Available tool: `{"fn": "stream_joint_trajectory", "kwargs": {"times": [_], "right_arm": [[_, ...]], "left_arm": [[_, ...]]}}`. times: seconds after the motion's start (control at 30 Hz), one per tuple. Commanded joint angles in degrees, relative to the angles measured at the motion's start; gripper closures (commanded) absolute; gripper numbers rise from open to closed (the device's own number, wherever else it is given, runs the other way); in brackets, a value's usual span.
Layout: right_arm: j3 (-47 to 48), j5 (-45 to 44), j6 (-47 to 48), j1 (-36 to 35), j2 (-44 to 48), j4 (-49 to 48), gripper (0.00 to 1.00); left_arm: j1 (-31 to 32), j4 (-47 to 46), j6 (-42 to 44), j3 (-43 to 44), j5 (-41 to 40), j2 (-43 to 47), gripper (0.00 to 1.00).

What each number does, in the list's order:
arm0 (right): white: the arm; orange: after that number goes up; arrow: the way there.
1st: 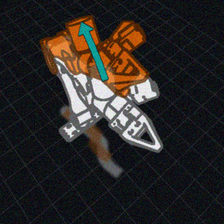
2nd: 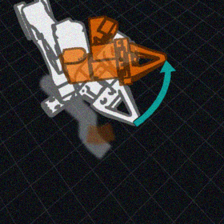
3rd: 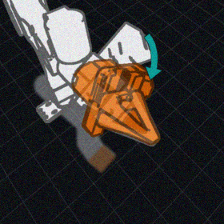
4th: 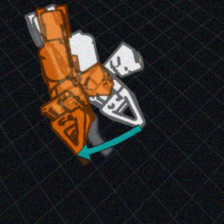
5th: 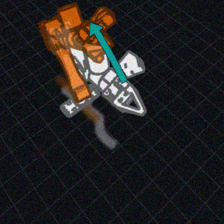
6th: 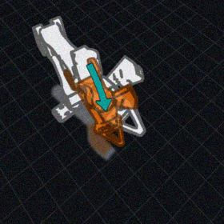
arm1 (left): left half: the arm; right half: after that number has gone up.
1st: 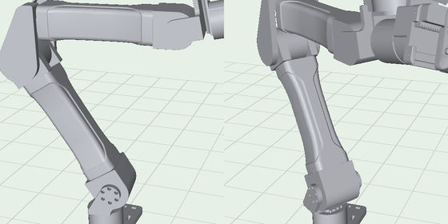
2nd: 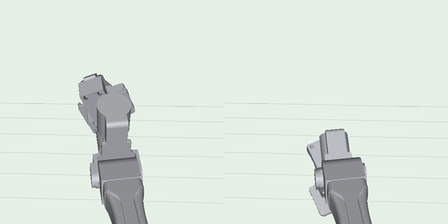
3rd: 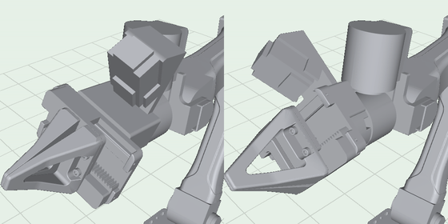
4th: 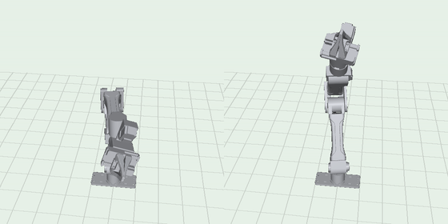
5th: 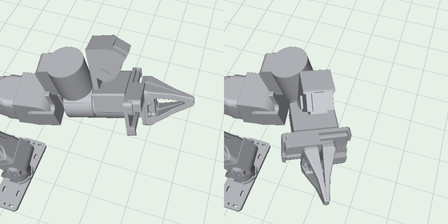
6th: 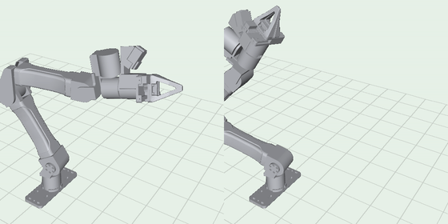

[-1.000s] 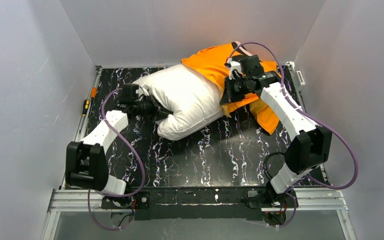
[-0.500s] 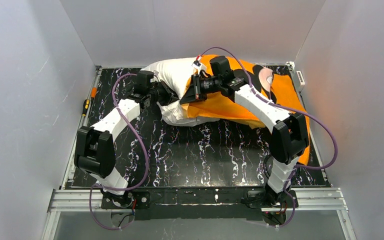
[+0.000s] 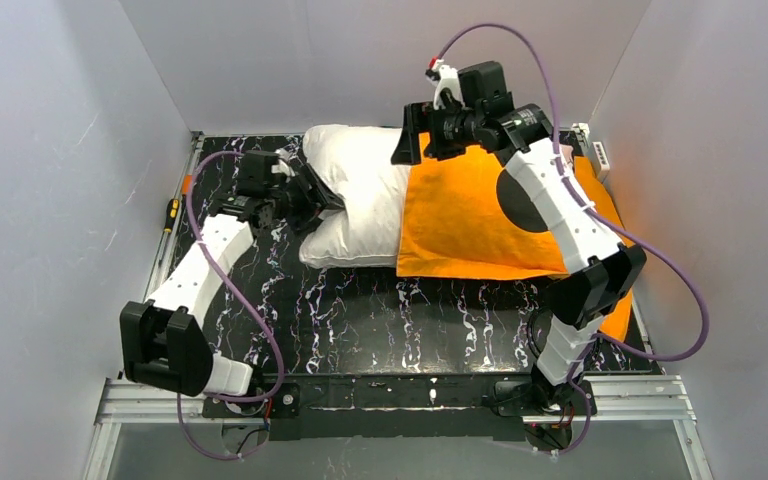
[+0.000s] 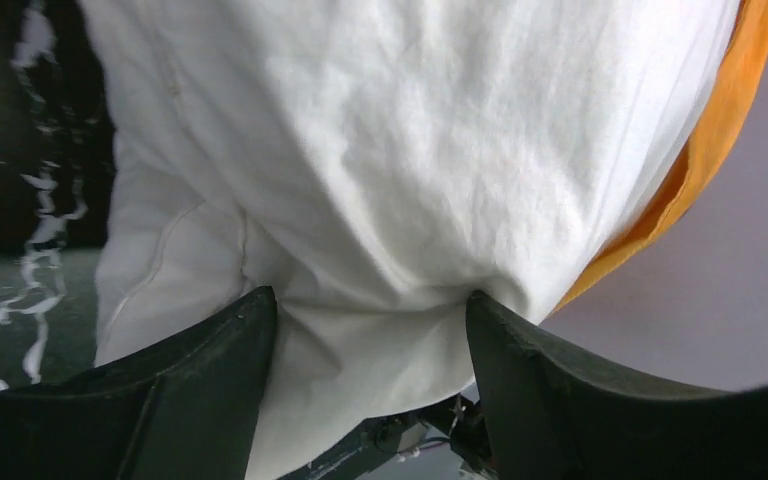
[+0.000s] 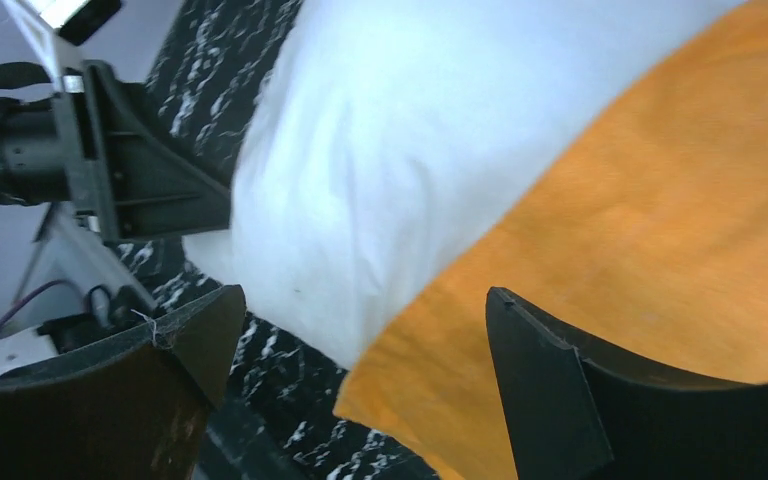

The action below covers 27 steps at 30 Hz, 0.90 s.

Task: Put the pillow into the pillowcase
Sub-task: Stuff the pillow into the pillowcase.

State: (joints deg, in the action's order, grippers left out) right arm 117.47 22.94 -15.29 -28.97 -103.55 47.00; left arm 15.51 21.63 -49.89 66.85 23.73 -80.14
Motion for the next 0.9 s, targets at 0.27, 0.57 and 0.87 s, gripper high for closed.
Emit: {"fn": "stream_joint_trajectory", "kwargs": {"times": [0.27,0.57,0.87], "right_arm": [[19.1,-20.7,7.3,2.2,-14.9,10.7,0.02],[18.6,-12.3,5.9,2.4,-15.8,8.8,0.74],[16.8,-4.2,1.9,2.6,-7.9,3.2,0.97]], "left_arm": [[-10.1,6.9,9.9,11.2,4.6,-7.1,0.27],[-10.9,-2.1,5.0,14.9,18.8,-19.1,0.30],[-9.0,-10.9,-0.9,9.3,22.3,-16.1,0.70]]}}
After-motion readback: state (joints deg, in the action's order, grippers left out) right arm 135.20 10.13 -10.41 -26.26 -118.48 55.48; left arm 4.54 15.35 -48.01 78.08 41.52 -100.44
